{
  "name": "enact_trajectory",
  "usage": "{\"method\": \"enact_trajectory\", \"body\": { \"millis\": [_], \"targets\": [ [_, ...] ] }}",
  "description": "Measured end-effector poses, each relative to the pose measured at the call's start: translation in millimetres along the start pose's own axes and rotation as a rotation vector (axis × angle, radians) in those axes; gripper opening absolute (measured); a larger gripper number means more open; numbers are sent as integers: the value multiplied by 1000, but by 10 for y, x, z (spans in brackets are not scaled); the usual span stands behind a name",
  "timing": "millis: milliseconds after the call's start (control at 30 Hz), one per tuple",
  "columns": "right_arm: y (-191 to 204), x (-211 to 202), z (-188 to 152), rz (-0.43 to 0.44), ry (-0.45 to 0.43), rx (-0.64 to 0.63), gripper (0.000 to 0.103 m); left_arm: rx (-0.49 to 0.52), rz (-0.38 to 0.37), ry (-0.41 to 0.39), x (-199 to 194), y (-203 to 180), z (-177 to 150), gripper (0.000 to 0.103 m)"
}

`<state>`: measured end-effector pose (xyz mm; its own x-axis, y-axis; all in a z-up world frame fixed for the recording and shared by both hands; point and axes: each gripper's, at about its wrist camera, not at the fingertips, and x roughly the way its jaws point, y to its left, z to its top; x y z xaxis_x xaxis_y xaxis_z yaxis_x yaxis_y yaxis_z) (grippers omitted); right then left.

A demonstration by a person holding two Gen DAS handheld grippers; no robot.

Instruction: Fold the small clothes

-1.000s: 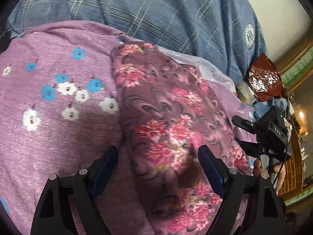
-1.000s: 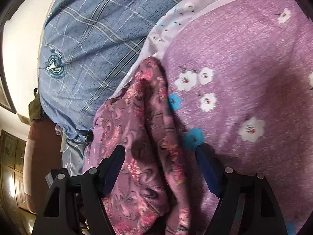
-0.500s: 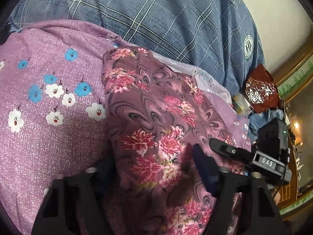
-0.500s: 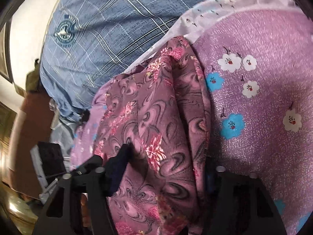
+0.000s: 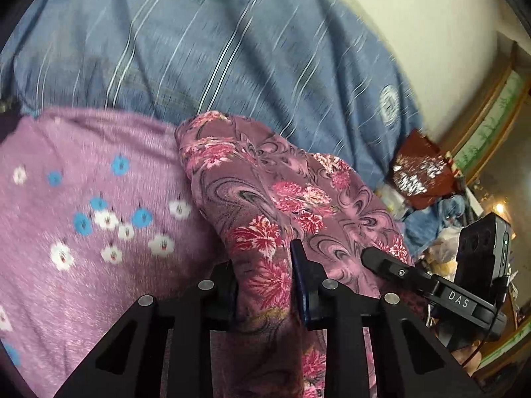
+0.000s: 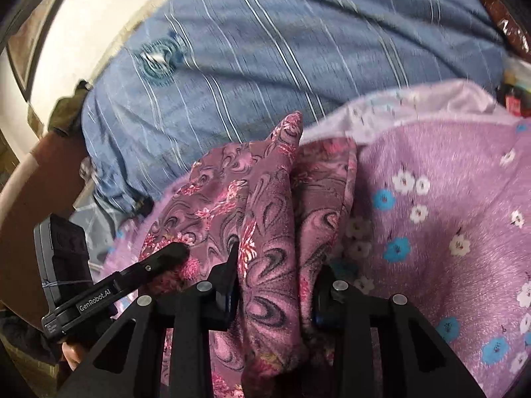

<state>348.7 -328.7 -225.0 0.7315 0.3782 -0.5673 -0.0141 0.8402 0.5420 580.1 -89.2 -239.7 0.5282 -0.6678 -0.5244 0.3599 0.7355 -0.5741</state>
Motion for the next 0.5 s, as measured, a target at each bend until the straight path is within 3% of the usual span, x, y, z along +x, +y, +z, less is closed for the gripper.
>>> {"method": "enact_trajectory", "body": {
  "millis": [133, 233, 367, 433, 500],
  "targets": [
    [234, -211, 7, 40, -107, -59, 33, 41, -9, -63, -378, -47, -10, 25],
    [333, -202, 0, 102, -101, -36, 33, 39, -1, -68, -646, 65, -21, 25],
    [392, 81, -93, 169, 29, 40, 33, 24, 43, 3, -821, 324, -35, 25],
    [401, 271, -194, 173, 125, 83, 33, 10, 93, 103, -802, 493, -96, 25],
    [382, 552, -341, 143, 287, 117, 33, -51, 161, 231, -701, 717, -227, 26]
  ]
}}
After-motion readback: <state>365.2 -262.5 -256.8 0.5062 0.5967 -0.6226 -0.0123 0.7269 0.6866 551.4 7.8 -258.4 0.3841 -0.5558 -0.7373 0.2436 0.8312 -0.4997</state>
